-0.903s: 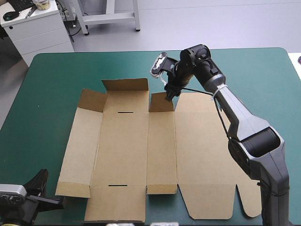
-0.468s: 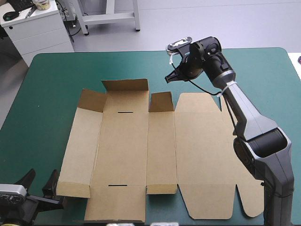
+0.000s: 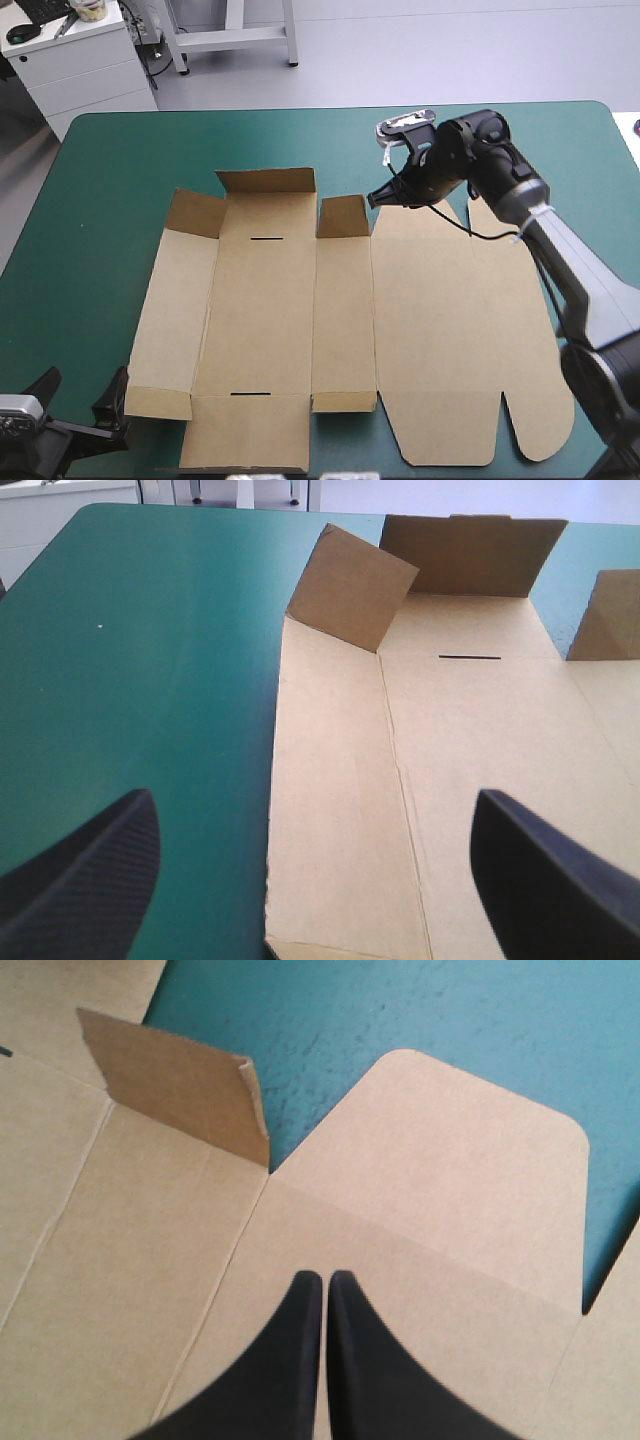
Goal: Fold the box
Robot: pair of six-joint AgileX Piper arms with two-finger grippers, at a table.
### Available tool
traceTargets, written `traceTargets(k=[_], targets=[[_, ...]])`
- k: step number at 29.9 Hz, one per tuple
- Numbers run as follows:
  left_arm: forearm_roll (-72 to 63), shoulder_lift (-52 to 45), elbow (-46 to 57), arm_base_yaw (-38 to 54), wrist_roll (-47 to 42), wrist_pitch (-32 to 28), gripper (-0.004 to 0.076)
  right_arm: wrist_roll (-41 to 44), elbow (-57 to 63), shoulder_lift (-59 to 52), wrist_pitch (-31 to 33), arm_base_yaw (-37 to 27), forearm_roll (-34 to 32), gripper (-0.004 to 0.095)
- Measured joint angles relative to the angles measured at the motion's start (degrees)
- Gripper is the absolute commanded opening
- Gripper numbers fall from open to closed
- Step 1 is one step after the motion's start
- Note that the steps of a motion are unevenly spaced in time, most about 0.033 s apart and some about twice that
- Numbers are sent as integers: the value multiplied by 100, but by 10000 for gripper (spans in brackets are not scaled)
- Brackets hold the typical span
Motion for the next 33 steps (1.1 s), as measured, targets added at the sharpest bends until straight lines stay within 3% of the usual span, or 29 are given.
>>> traceTargets(k=[8, 14, 22, 28, 33], targets=[[226, 1716, -915, 0, 44, 886, 598, -4, 2338, -2029, -687, -6, 55, -1], [293, 3231, -1037, 0, 7, 1027, 598, 32, 3706, -3436, -924, -6, 60, -1], [36, 4830, -1041, 0, -15, 974, 598, 217, 4873, -4981, -817, -6, 91, -1], [-215, 5325, -1041, 45, 45, 896, 598, 278, 5539, -5890, -545, -6, 118, -1], [-361, 5541, -1041, 894, 315, 983, 598, 290, 5894, -6503, -176, -6, 118, -1]])
